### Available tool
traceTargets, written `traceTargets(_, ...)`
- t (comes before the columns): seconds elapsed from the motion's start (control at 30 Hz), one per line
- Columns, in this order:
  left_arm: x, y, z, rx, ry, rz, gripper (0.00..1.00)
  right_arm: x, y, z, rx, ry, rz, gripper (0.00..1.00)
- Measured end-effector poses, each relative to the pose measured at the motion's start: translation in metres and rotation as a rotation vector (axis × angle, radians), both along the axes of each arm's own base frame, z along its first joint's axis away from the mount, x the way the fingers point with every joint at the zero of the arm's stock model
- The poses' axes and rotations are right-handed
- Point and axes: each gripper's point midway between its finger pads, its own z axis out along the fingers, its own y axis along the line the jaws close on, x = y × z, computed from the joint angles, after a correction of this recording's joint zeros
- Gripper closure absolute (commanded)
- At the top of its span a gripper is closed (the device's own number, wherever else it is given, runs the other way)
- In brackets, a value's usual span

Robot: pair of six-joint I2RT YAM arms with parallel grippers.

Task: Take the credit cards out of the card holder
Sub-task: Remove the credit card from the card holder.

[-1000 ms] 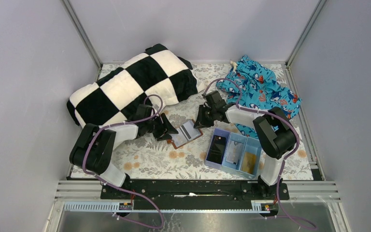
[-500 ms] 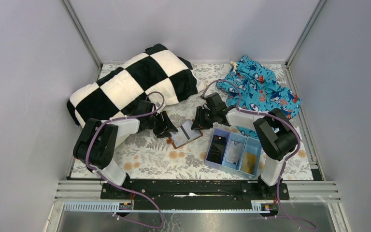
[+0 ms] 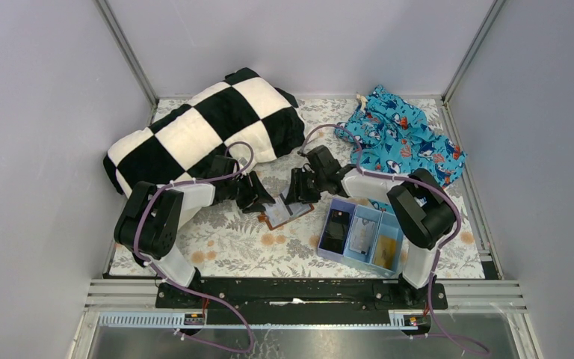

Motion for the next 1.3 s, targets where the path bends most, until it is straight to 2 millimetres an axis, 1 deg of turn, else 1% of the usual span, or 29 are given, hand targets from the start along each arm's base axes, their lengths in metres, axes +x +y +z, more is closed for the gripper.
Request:
traceTargets(0.1,0.0,0.0,0.0,-0.002,-0.001,-0.001,0.45,0.005,-0.011,-0.002,-0.034,-0.011,-0.054,0.45)
traceTargets(0.2,0.0,0.0,0.0,-0.006,-0.004,-0.002,0.45,0.012,-0.03,0.0,-0.067,-0.033,-0.128,0.42)
traceTargets(0.3,0.0,0.0,0.0,-0.01,-0.007,-0.002,0.45,0.017,-0.043,0.014,-0.077,-0.081,-0.187,0.42)
traceTargets(0.43,0.0,0.0,0.0,-0.015,-0.01,-0.004,0.45,0.023,-0.042,0.038,-0.045,-0.138,-0.204,0.47)
traceTargets(0.47,0.0,0.0,0.0,-0.016,-0.011,-0.004,0.45,0.024,-0.041,0.041,-0.04,-0.144,-0.2,0.5)
traceTargets(0.53,-0.001,0.0,0.001,-0.017,-0.015,-0.003,0.44,0.026,-0.035,0.043,-0.035,-0.15,-0.187,0.58)
traceTargets(0.6,0.0,0.002,0.002,-0.012,-0.023,0.003,0.43,0.026,-0.028,0.041,-0.03,-0.145,-0.162,0.66)
traceTargets(0.67,-0.002,0.003,0.004,0.017,-0.03,0.011,0.43,0.025,-0.023,0.033,-0.041,-0.131,-0.144,0.7)
traceTargets(0.77,-0.007,0.006,0.009,0.066,-0.038,0.023,0.43,0.025,-0.02,0.019,-0.062,-0.098,-0.127,0.71)
traceTargets(0.87,-0.007,0.005,0.022,0.083,-0.075,0.038,0.43,0.024,-0.02,0.005,-0.088,-0.066,-0.118,0.71)
traceTargets(0.97,-0.003,-0.004,0.039,0.056,-0.114,0.056,0.42,0.023,-0.021,-0.004,-0.107,-0.048,-0.115,0.71)
traceTargets(1.03,-0.003,-0.014,0.044,0.032,-0.125,0.055,0.42,0.023,-0.022,-0.007,-0.113,-0.041,-0.116,0.7)
traceTargets(1.1,-0.005,-0.025,0.045,0.011,-0.121,0.047,0.42,0.024,-0.022,-0.006,-0.112,-0.042,-0.117,0.7)
traceTargets(1.17,-0.007,-0.038,0.041,-0.012,-0.105,0.035,0.42,0.026,-0.021,-0.006,-0.111,-0.044,-0.118,0.7)
traceTargets(1.3,-0.007,-0.046,0.023,-0.015,-0.051,0.044,0.42,0.026,-0.021,-0.006,-0.111,-0.044,-0.118,0.7)
